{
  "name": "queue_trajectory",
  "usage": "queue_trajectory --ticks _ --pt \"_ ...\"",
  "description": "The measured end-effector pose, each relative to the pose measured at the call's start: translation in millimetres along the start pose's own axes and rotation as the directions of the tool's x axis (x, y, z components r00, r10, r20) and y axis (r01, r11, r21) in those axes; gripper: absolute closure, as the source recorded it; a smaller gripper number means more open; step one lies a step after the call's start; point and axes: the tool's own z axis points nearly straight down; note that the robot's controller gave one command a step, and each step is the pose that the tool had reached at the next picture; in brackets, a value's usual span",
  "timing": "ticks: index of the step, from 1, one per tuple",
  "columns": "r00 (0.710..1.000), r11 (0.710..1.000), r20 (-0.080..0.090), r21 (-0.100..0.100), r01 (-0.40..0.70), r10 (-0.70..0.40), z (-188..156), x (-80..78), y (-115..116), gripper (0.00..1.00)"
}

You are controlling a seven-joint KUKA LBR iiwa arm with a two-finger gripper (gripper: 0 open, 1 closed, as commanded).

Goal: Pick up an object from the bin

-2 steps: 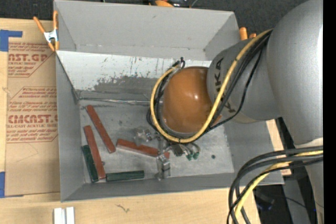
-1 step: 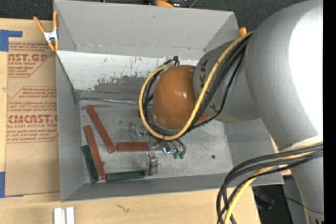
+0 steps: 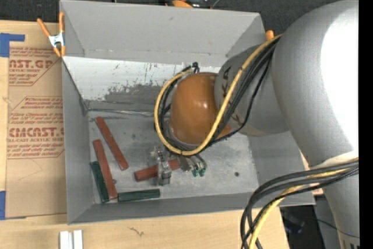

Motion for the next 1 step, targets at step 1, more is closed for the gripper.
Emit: queue_trajectory --ticks 1 --pt "1.0 1.0 0.007 0.003 0.025 -0.025 -126.8 3.9 -32.0 1.0"
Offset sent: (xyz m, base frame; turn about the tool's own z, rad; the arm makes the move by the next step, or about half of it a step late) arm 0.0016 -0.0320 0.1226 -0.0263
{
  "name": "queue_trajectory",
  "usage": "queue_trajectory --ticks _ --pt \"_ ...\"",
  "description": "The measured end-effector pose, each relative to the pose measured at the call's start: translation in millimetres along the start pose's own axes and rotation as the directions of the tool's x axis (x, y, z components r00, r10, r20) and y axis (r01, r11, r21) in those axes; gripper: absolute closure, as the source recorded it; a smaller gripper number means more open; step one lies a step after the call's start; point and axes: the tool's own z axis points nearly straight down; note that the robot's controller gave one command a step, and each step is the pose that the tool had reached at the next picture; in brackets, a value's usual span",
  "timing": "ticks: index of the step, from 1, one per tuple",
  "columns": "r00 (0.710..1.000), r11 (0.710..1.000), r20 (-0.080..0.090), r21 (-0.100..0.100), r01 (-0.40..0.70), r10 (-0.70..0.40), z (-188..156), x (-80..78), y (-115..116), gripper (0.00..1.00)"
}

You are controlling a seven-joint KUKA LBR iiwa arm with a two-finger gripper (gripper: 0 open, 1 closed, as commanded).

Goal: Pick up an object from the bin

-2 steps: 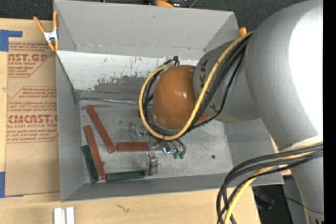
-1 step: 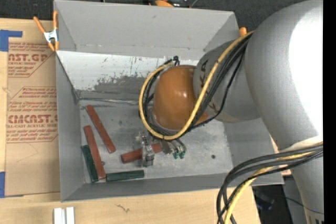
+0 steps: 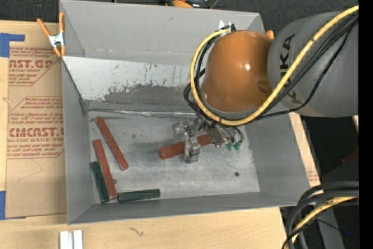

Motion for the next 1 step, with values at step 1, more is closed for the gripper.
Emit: queue_trajectory --ticks 1 --pt "0.899 0.899 -0.001 -0.001 0.439 -0.439 -89.3 -6.4 -6.2 1.0"
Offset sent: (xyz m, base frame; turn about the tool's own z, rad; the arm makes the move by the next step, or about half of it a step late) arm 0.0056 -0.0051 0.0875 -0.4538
